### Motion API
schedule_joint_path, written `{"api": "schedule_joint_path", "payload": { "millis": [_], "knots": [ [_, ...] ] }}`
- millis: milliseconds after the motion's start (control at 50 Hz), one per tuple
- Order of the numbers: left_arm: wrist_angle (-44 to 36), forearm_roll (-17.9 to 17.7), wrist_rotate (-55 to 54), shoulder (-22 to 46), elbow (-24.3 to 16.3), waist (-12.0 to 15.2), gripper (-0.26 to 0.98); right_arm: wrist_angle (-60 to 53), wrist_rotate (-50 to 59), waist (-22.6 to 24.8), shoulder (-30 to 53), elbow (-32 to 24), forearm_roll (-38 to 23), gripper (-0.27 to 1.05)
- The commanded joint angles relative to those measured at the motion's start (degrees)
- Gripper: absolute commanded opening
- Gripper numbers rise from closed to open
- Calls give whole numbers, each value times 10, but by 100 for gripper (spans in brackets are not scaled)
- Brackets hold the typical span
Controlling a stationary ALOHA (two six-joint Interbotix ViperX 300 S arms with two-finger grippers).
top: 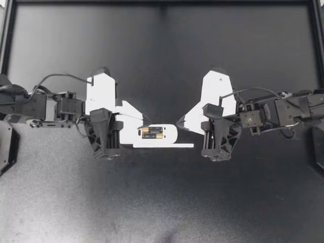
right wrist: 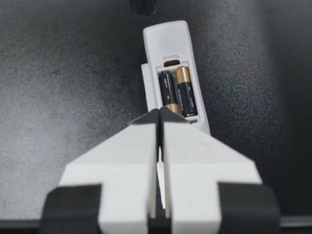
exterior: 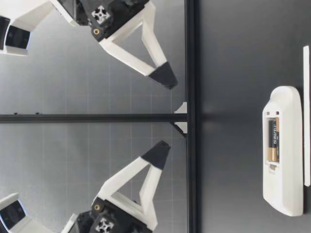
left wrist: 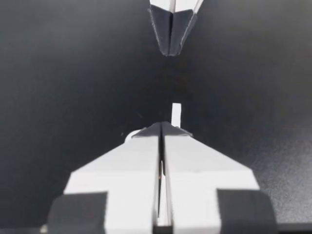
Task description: Place the battery into the slot of the remote controller.
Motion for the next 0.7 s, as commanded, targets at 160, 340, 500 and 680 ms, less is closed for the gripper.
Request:
{"api": "schedule_joint_path", "payload": {
  "millis": [160, 340, 500, 680],
  "knots": [
    [-4, 2, 2, -12, -6, 2, -18, -7, -1, 4, -10, -13, -1, -11],
    [-4, 2, 2, -13, -6, 2, -18, -8, -1, 4, -9, -14, -1, -11],
    [-4, 3, 2, -12, -4, 2, -18, -8, -1, 4, -7, -12, -1, -11],
    [-2, 3, 1, -13, 4, 2, -18, -8, -2, 3, 4, -14, -1, -11]
  ]
}}
